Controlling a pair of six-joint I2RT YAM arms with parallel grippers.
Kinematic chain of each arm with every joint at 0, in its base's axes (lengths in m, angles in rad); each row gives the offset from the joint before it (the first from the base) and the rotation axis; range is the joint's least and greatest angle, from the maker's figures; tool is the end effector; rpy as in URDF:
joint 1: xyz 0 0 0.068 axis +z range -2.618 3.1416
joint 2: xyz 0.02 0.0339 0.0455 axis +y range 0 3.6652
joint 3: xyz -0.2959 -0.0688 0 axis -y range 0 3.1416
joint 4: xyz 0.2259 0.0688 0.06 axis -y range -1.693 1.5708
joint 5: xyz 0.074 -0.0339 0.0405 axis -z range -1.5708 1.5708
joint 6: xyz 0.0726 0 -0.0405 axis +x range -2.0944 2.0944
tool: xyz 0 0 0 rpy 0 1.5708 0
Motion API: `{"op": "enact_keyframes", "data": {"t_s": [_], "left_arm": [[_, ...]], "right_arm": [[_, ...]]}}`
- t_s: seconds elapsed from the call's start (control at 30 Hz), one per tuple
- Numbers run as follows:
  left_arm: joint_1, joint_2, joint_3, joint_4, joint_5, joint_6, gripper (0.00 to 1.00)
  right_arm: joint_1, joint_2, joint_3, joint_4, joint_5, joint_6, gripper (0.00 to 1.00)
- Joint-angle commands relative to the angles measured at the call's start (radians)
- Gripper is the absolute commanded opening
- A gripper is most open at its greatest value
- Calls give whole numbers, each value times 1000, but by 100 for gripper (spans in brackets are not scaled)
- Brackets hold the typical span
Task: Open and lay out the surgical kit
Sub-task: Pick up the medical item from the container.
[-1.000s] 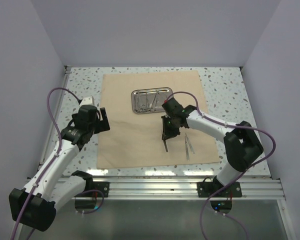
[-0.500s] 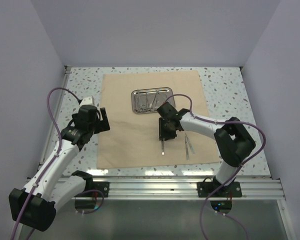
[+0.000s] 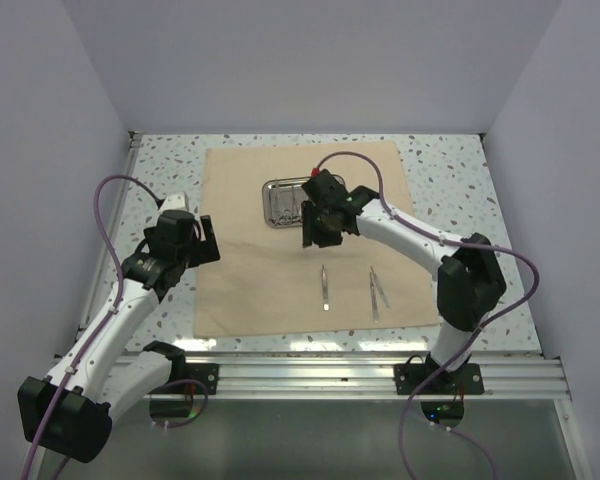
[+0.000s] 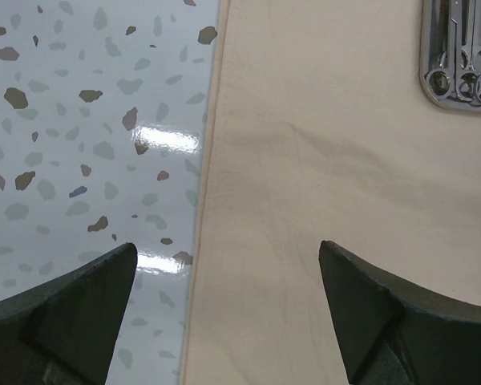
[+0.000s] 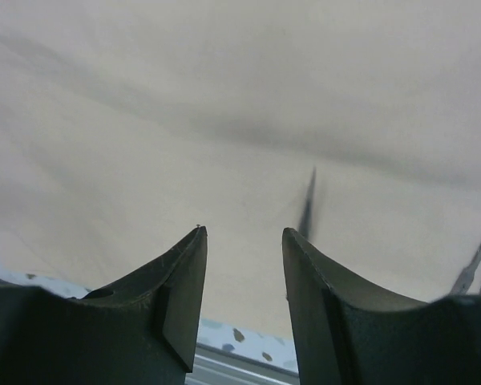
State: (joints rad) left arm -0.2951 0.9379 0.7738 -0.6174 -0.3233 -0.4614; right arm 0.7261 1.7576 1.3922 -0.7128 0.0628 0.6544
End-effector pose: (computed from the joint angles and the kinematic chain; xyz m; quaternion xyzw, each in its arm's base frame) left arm 0.1780 -0.0300 0.2738 -0.1373 0.9028 -0.0021 0.4075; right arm 0.2847 0.2467 0.2505 -0.0271 0.9690 0.1317 0.2073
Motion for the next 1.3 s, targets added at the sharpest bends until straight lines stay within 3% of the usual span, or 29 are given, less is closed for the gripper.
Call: {"op": "enact_keyframes", "data": {"t_s": [0.0, 0.33, 0.6, 1.27], "left_arm": [[-6, -10, 5, 18, -20, -10, 100], [-6, -27, 1, 18, -25, -11, 100], [-6, -21, 1, 22, -16, -5, 100], [-44, 6, 4, 24, -8, 0, 100]], "right_arm": [[-19, 97, 184, -57, 54, -67, 46], [-131, 477, 687, -158, 66, -105, 36], [-172, 698, 1011, -243, 104, -108, 36], [-175, 853, 1062, -255, 147, -108, 36]]}}
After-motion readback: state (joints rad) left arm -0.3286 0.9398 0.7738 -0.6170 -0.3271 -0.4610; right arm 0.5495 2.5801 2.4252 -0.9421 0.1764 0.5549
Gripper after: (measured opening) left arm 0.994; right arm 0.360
